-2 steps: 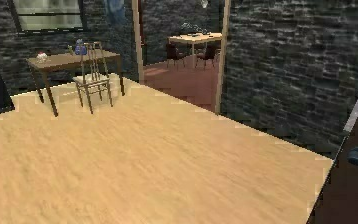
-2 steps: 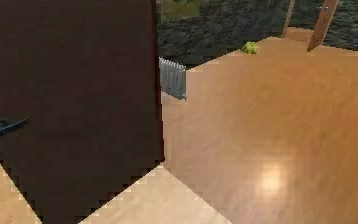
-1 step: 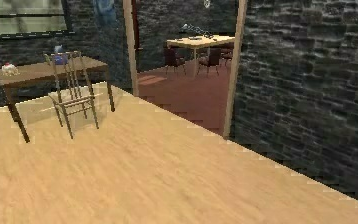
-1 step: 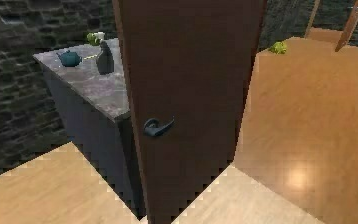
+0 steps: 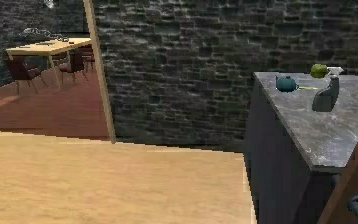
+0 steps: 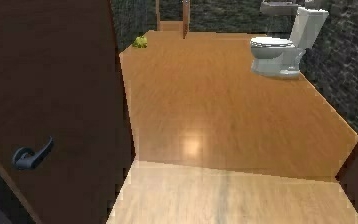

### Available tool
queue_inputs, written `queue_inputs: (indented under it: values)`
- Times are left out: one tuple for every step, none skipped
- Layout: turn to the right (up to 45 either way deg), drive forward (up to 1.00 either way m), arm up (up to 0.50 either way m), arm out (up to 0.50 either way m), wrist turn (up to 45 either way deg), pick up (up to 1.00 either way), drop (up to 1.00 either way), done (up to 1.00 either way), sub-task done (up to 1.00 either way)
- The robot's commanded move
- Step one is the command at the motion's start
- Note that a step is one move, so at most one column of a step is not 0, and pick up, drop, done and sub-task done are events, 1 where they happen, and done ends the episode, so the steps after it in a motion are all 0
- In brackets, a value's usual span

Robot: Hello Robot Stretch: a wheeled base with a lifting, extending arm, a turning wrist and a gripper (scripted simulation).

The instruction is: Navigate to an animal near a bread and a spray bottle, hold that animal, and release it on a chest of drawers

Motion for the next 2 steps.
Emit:
queue_inputs:
  values:
    - [0.0, 0.05, 0.00, 0.00, 0.0, 0.00, 0.00, 0.00, 0.00]
    - [-33.0, 0.00, 0.00, 0.00, 0.0, 0.00, 0.00, 0.00, 0.00]
